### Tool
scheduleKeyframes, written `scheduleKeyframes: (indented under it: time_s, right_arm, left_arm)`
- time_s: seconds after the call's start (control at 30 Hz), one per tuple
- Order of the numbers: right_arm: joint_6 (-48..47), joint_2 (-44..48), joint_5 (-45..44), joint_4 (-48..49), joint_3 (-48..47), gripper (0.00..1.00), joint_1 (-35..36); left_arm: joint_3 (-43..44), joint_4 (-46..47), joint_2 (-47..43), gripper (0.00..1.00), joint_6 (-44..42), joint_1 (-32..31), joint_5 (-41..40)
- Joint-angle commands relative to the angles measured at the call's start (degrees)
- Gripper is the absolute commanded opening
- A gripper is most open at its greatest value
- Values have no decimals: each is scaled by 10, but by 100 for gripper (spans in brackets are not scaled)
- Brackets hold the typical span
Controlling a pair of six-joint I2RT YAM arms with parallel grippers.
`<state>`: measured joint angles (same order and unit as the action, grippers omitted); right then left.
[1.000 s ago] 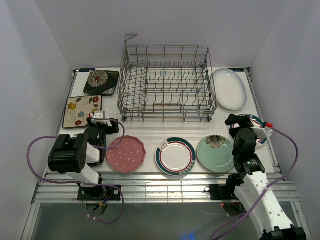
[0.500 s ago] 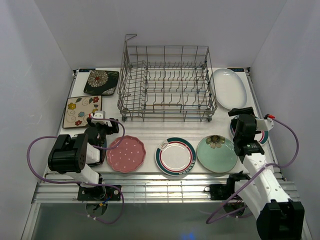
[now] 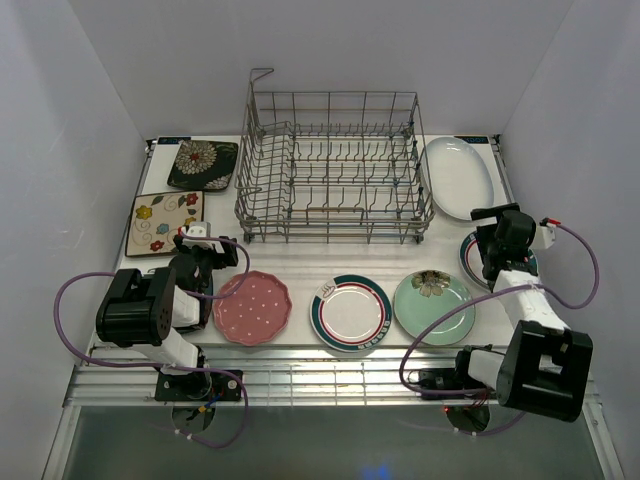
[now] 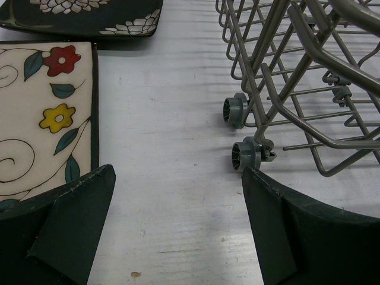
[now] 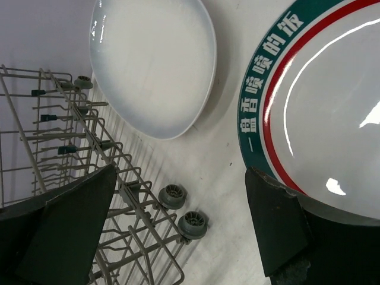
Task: Load the plates into the dish rack
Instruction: Pick up the plate from the corner of the board.
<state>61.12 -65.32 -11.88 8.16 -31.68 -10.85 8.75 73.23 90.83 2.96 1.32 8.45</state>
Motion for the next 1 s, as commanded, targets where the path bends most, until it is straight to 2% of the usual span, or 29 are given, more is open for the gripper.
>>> scheduleKeyframes:
  time_s: [0.0, 0.2, 0.33, 0.6, 0.97]
  right_arm:
    - [2, -32, 50, 74, -36, 95, -7]
    - [5, -72, 40, 135, -30, 99, -8]
    - [14, -115, 54, 142, -48, 91, -9]
    - [38, -168, 56, 159, -63, 84, -9]
    - [53, -229, 49, 172, -87, 80, -9]
  left_arm:
    - [10, 2, -5, 98, -2, 0, 10]
    - [9, 2, -5, 98, -2, -1, 11]
    - [9, 2, -6, 98, -2, 0, 10]
    - [10, 2, -5, 98, -2, -1, 10]
    - [10, 2, -5, 98, -2, 0, 10]
